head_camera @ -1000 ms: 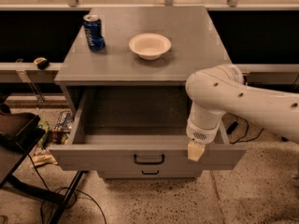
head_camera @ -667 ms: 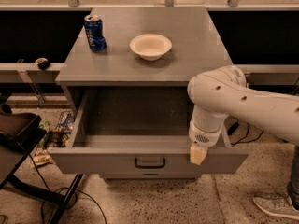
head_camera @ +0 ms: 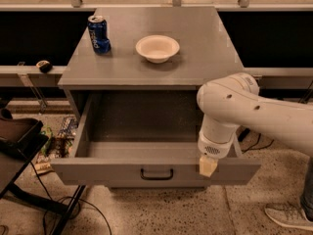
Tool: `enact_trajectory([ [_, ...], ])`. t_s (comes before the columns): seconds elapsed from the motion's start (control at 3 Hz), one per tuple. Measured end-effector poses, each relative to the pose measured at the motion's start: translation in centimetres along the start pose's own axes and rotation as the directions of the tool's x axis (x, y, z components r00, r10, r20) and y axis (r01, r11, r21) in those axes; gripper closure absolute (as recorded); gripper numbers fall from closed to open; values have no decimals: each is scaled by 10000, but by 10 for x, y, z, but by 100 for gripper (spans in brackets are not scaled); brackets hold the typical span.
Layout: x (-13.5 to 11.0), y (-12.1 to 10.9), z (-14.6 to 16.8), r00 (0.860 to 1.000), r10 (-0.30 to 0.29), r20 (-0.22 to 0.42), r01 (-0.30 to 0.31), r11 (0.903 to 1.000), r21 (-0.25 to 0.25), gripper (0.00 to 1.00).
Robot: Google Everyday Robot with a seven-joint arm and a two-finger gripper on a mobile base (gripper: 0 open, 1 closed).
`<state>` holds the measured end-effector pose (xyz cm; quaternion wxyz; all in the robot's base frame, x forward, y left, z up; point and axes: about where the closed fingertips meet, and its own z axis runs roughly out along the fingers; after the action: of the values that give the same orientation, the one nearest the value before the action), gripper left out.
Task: Open top drawer
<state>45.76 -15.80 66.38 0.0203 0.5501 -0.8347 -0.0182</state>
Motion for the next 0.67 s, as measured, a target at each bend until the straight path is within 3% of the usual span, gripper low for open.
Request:
enact_trajectory([
  [0.67,4,18,-4,9989,368,294,-368,9993,0,100],
])
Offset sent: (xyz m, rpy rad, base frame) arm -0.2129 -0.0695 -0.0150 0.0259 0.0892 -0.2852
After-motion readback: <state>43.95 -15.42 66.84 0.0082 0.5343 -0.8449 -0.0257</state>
